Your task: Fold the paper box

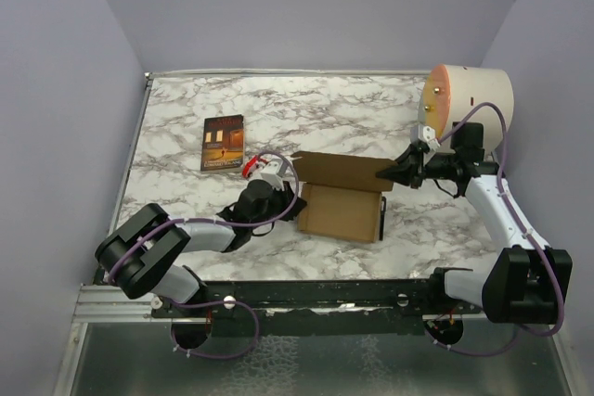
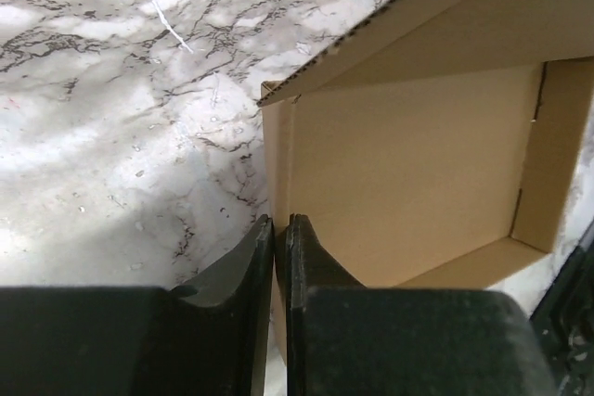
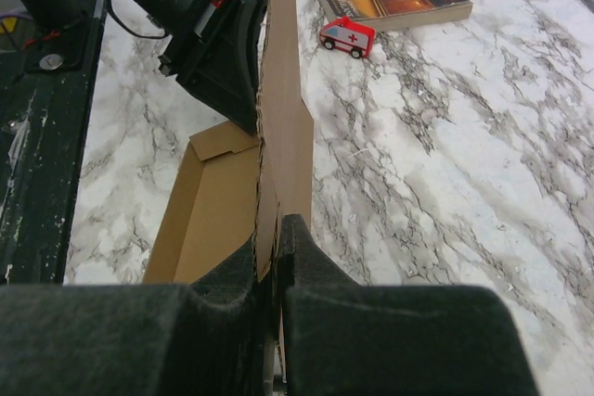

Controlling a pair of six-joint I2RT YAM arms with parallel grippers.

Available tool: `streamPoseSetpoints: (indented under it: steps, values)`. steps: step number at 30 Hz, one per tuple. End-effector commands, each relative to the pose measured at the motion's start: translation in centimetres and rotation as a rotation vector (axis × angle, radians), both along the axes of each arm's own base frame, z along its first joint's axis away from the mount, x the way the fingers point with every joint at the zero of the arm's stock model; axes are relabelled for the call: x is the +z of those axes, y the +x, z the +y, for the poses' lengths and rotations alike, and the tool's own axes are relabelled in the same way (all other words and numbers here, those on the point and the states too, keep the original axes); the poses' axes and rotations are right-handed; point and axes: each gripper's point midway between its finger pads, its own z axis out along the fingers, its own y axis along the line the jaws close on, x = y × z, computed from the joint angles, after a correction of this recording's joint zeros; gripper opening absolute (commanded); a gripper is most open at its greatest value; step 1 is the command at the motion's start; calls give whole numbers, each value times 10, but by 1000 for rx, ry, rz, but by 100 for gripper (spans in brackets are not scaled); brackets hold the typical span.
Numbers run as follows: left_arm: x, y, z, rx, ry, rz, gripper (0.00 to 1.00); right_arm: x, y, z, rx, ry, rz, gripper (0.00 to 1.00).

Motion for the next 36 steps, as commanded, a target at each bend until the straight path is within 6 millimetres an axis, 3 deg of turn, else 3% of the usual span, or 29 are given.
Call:
streamPoseSetpoints:
  steps: [1,8,15,21,24,31,36]
  values:
    - [-4,10,11,79,102,-23,3,-4,-2,1,3,9,18,1]
    - [-8,14,15,150,294,-37,0,-8,-4,3,10,34,40,1]
    - [-18,12,15,184,401,3,12,-9,-9,8,-3,50,40,1]
    - [-24,15,22,221,520,19,12,-13,-7,8,-22,40,47,1]
    - [-29,15,28,218,574,18,0,-14,-3,6,-43,28,44,1]
    - [-39,12,57,215,804,-13,0,-17,5,3,-96,4,49,1]
    - [-37,12,55,197,810,-19,3,-18,4,4,-87,10,56,1]
